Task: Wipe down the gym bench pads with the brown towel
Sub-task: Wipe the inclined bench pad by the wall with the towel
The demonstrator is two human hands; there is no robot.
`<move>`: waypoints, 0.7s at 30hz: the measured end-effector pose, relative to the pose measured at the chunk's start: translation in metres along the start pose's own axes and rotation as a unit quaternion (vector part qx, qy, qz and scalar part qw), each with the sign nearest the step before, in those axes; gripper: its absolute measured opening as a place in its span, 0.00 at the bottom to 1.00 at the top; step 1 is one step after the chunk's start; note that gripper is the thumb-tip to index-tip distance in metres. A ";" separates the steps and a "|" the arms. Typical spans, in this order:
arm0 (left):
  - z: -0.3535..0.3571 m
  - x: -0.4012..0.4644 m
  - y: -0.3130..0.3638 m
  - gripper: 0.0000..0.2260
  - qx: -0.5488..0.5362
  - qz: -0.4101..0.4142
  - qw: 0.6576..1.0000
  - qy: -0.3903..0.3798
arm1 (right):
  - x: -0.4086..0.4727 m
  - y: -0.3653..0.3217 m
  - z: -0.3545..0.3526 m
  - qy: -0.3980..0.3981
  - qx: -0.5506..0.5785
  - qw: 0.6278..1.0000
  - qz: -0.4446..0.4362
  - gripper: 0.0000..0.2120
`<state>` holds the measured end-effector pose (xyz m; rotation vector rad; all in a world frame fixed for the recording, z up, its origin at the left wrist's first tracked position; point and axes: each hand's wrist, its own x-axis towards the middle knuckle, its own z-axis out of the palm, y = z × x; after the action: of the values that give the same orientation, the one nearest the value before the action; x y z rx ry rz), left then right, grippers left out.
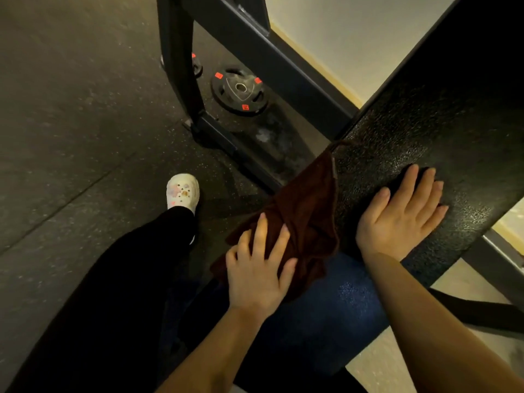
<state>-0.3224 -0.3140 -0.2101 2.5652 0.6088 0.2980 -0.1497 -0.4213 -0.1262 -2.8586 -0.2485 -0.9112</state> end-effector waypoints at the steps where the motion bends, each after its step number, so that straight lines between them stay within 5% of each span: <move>1: 0.002 -0.006 -0.002 0.25 -0.005 -0.001 1.000 0.003 | -0.001 0.000 0.000 0.003 0.000 1.000 0.001 0.28; 12: 0.001 0.016 0.027 0.24 -0.007 -0.038 0.999 0.038 | -0.005 0.000 0.004 0.036 0.001 0.999 -0.010 0.27; 21: -0.012 0.087 0.063 0.25 0.007 0.034 0.997 0.075 | -0.002 0.001 0.008 0.070 -0.012 0.997 -0.026 0.26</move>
<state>-0.2269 -0.3181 -0.1595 2.5978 0.5791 0.5140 -0.1465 -0.4214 -0.1336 -2.8062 -0.3006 -1.1257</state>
